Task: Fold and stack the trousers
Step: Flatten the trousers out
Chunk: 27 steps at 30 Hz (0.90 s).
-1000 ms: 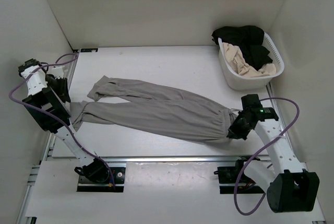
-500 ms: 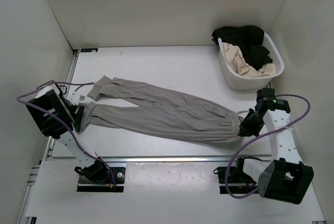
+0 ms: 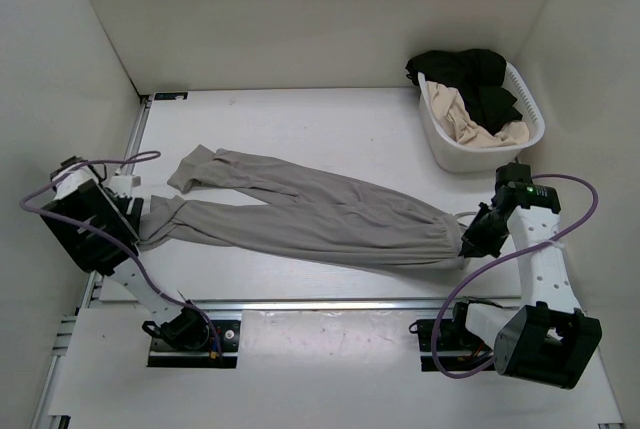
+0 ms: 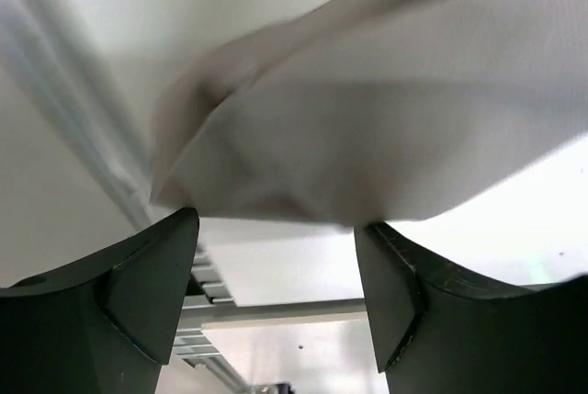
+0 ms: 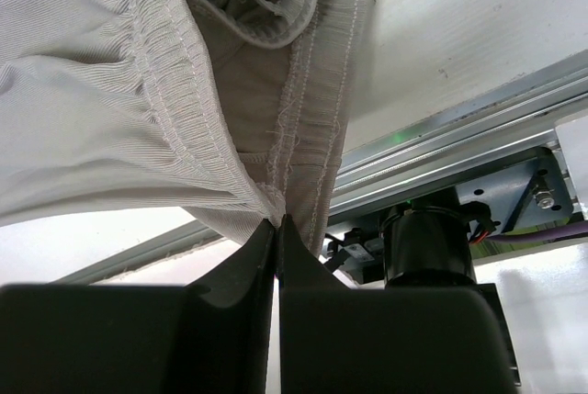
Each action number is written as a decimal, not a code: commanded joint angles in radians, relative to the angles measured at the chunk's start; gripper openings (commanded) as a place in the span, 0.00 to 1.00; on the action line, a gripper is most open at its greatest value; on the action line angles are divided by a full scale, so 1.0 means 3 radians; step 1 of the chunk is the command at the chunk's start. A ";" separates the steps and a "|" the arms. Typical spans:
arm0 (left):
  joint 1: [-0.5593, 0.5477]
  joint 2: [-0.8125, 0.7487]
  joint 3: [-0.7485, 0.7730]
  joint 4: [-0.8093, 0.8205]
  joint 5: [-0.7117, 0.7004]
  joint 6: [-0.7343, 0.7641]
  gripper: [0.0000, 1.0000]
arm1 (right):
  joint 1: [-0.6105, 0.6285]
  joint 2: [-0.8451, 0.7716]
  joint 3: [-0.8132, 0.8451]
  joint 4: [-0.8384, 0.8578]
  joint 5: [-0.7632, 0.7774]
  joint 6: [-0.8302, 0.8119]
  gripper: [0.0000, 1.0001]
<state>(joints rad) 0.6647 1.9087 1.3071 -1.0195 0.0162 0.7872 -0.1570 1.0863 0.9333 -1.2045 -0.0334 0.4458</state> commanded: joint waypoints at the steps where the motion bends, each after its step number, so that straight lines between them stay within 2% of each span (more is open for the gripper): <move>1: 0.0263 -0.0385 0.0137 0.0029 0.0283 -0.0036 0.80 | -0.0049 -0.0021 0.0085 -0.0065 0.0055 -0.0105 0.00; 7: 0.0229 -0.0120 0.0051 0.0029 0.0314 -0.0184 0.80 | -0.0080 0.0010 0.0054 -0.0065 0.0024 -0.0167 0.00; 10: 0.0228 0.0003 0.0239 -0.0012 0.0411 -0.0287 0.80 | -0.0111 0.0040 0.0085 -0.0065 0.0055 -0.0228 0.00; 15: 0.0259 -0.0180 0.0281 -0.0129 0.0549 -0.0165 0.81 | -0.0218 0.0010 0.0085 -0.0132 0.0127 -0.0264 0.00; 17: 0.0259 -0.0272 0.0250 -0.0262 0.0692 0.0009 0.79 | -0.0259 0.0010 0.0115 -0.0132 0.0172 -0.0264 0.00; 18: 0.0259 -0.0272 0.0250 -0.0501 0.0794 0.0101 0.76 | -0.0259 0.0010 0.0146 -0.0132 0.0173 -0.0264 0.00; 21: 0.0300 -0.0405 0.0286 -0.0987 0.1427 0.0627 0.76 | -0.0341 0.0010 0.0187 -0.0132 0.0137 -0.0264 0.00; 22: 0.0300 -0.0456 0.0286 -0.0989 0.1571 0.0628 0.81 | -0.0341 0.0010 0.0233 -0.0132 0.0137 -0.0264 0.00; 25: 0.0341 -0.0492 0.0286 -0.0989 0.1750 0.0710 0.81 | -0.0372 0.0076 0.0320 -0.0163 0.0168 -0.0304 0.00; 27: 0.0407 -0.0457 0.0408 -0.0989 0.1812 0.0593 0.82 | -0.0402 0.0076 0.0391 -0.0203 0.0254 -0.0305 0.00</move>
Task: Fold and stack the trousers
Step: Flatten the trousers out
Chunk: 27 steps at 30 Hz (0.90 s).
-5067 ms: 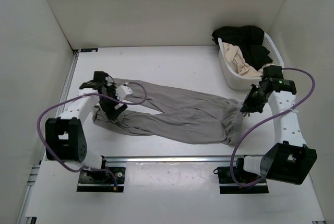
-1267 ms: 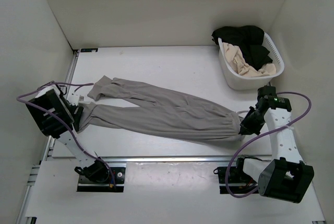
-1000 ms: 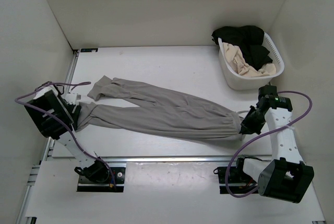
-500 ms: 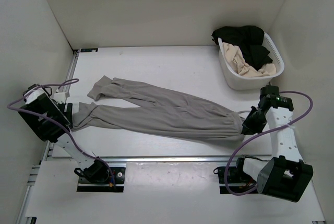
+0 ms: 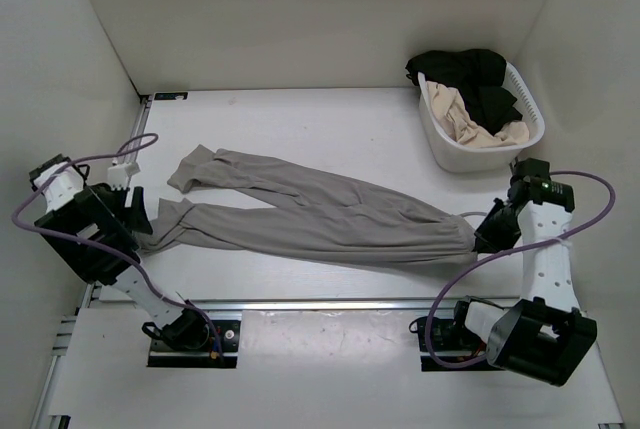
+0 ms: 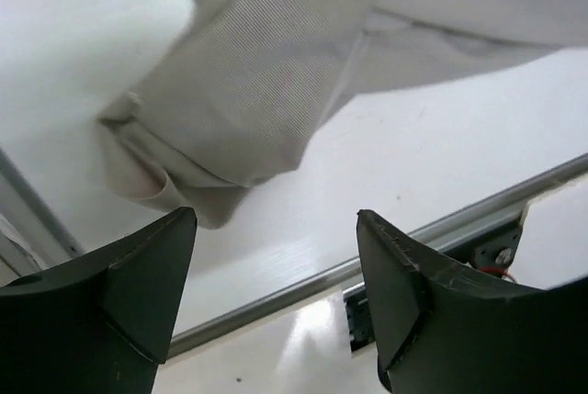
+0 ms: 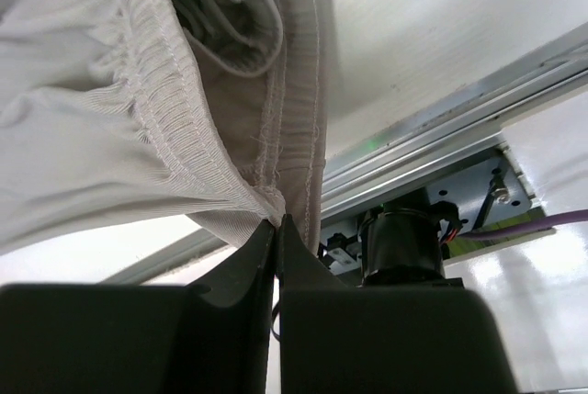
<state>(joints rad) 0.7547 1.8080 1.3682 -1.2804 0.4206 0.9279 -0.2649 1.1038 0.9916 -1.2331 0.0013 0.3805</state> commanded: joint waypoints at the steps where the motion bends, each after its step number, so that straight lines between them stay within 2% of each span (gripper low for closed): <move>1: 0.0148 -0.0090 0.0205 -0.0033 0.0464 0.0057 0.82 | -0.0073 0.0018 0.0227 -0.0108 0.0174 -0.0118 0.00; 2: 0.0179 -0.0121 0.0235 0.0110 0.0313 -0.0267 0.83 | -0.0073 0.0018 0.0228 -0.0108 0.0175 -0.0118 0.00; 3: 0.0179 -0.0161 0.0150 0.0577 0.0114 -0.0458 0.89 | -0.0073 0.0018 0.0268 -0.0138 0.0225 -0.0118 0.00; 4: 0.0179 -0.0288 0.0063 0.0814 -0.0101 -0.0591 0.89 | -0.0073 0.0018 0.0269 -0.0139 0.0226 -0.0118 0.00; 8: 0.0046 -0.0504 -0.0443 0.1550 -0.1154 -0.0654 0.89 | -0.0073 0.0048 0.0269 -0.0108 0.0195 -0.0118 0.00; 9: 0.0005 -0.0545 -0.0525 0.1553 -0.1384 -0.0558 0.89 | -0.0073 0.0048 0.0238 -0.0073 0.0195 -0.0118 0.00; 10: 0.0005 -0.0576 -0.0567 0.1361 -0.1301 -0.0496 0.89 | -0.0073 0.0048 0.0238 -0.0072 0.0195 -0.0088 0.00; 11: 0.0035 -0.0576 -0.0471 0.1146 -0.0834 -0.0293 0.89 | -0.0073 0.0048 0.0238 -0.0072 0.0195 -0.0087 0.00; 12: 0.0036 -0.0616 -0.0470 0.1017 -0.0728 -0.0291 0.89 | -0.0073 0.0048 0.0238 -0.0072 0.0195 -0.0087 0.00; 15: 0.0036 -0.0653 -0.0470 0.1057 -0.0773 -0.0423 0.92 | -0.0073 0.0048 0.0238 -0.0072 0.0195 -0.0087 0.00; 18: 0.0036 -0.0362 -0.0440 0.1021 -0.0773 -0.0505 0.93 | -0.0073 0.0079 0.0238 -0.0072 0.0195 -0.0087 0.00; 22: 0.0036 -0.0040 -0.0373 0.1021 -0.0819 -0.0633 0.89 | -0.0073 0.0079 0.0238 -0.0042 0.0195 -0.0087 0.00; 27: -0.0209 0.0068 -0.0480 0.1103 -0.0824 -0.0664 0.86 | -0.0073 0.0048 0.0161 -0.0011 0.0159 -0.0087 0.00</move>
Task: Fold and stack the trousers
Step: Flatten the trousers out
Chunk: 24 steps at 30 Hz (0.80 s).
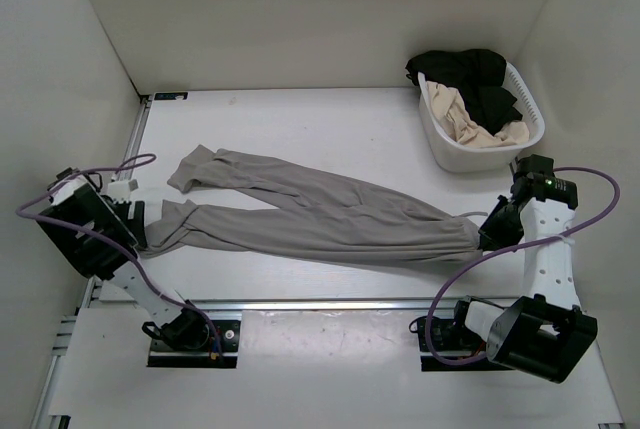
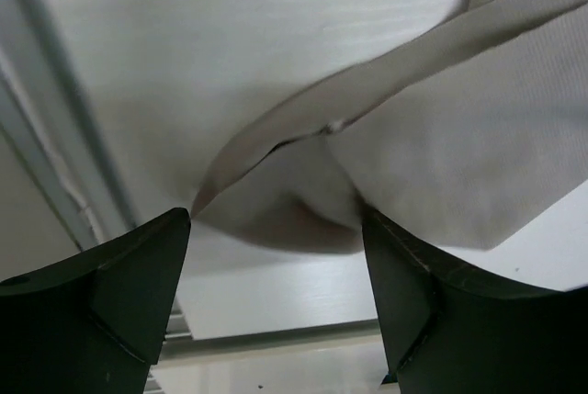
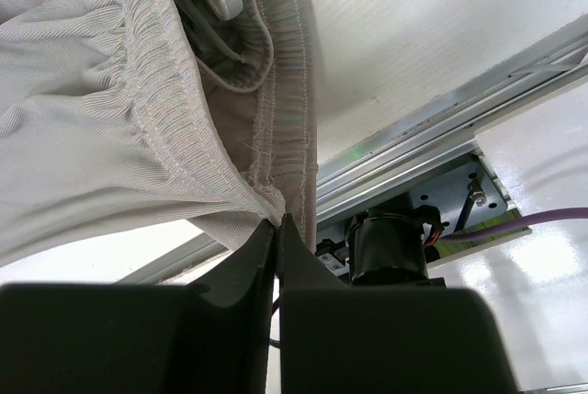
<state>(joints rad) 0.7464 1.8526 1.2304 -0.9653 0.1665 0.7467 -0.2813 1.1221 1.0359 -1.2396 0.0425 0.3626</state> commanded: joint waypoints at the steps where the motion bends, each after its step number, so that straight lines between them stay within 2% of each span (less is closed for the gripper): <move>1: -0.0227 -0.0045 -0.0051 0.0103 0.0023 -0.0060 0.83 | -0.0018 -0.0013 0.0014 0.0011 0.0022 -0.0027 0.00; 3: -0.0299 -0.0014 -0.0148 0.0134 -0.0120 -0.0060 0.74 | -0.0018 -0.0043 0.0014 0.0011 0.0022 -0.0027 0.00; 4: -0.0330 0.0016 -0.0149 0.0190 -0.0171 -0.0096 0.57 | -0.0018 -0.0043 0.0049 -0.0020 0.0022 -0.0027 0.00; 7: -0.0330 0.0058 -0.0190 0.0226 -0.0273 -0.0096 0.16 | -0.0054 -0.0105 0.0050 -0.0056 0.0022 -0.0027 0.00; 10: -0.0330 0.0058 -0.0104 0.0186 -0.0274 -0.0096 0.14 | -0.0054 -0.0105 0.0080 -0.0056 0.0022 -0.0027 0.00; 12: -0.0330 0.0113 0.0284 -0.0140 -0.0020 -0.0126 0.14 | -0.0120 0.0144 0.0253 0.0153 -0.0233 0.0003 0.00; 14: -0.0365 0.0347 0.1034 -0.0416 0.0109 -0.0208 0.14 | -0.0151 0.0410 0.0579 0.0353 -0.0437 0.0003 0.00; 15: -0.0366 0.0471 0.1366 -0.0580 0.0206 -0.0310 0.14 | -0.0151 0.0776 0.0834 0.0353 -0.0671 0.0049 0.00; 16: -0.0406 0.0608 0.2134 -0.0976 0.0242 -0.0346 0.14 | -0.0151 0.0972 0.1156 0.0353 -0.0790 0.0049 0.00; 17: -0.0452 0.0898 0.2547 -0.1173 0.0243 -0.0347 0.14 | -0.0151 0.1156 0.1939 0.0181 -0.0877 0.0085 0.00; 18: -0.0453 0.0932 0.2779 -0.1175 0.0065 -0.0499 0.14 | -0.0151 0.1452 0.2341 0.0083 -0.0959 0.0085 0.00; 19: -0.0493 0.0932 0.2933 -0.1175 -0.0007 -0.0419 0.14 | -0.0151 0.1551 0.2695 -0.0009 -0.1000 0.0085 0.00; 20: -0.0494 0.0866 0.2934 -0.1175 -0.0074 -0.0363 0.14 | -0.0151 0.1608 0.3194 -0.0192 -0.0955 0.0085 0.00; 21: -0.0494 0.0825 0.2874 -0.1175 -0.0145 -0.0327 0.14 | -0.0187 0.1608 0.3290 -0.0270 -0.0889 0.0085 0.00; 23: -0.0494 0.0728 0.2513 -0.1144 -0.0294 -0.0209 0.14 | -0.0284 0.1486 0.3165 -0.0332 -0.0853 0.0019 0.00; 24: -0.0494 0.0616 0.2363 -0.1108 -0.0294 -0.0209 0.14 | -0.0315 0.1278 0.2774 -0.0332 -0.0853 -0.0012 0.00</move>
<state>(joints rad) 0.5919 2.1071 2.0266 -1.2289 0.1398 0.6582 -0.3328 1.6302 1.9419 -1.2152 -0.1963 0.3824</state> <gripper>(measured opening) 0.149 0.008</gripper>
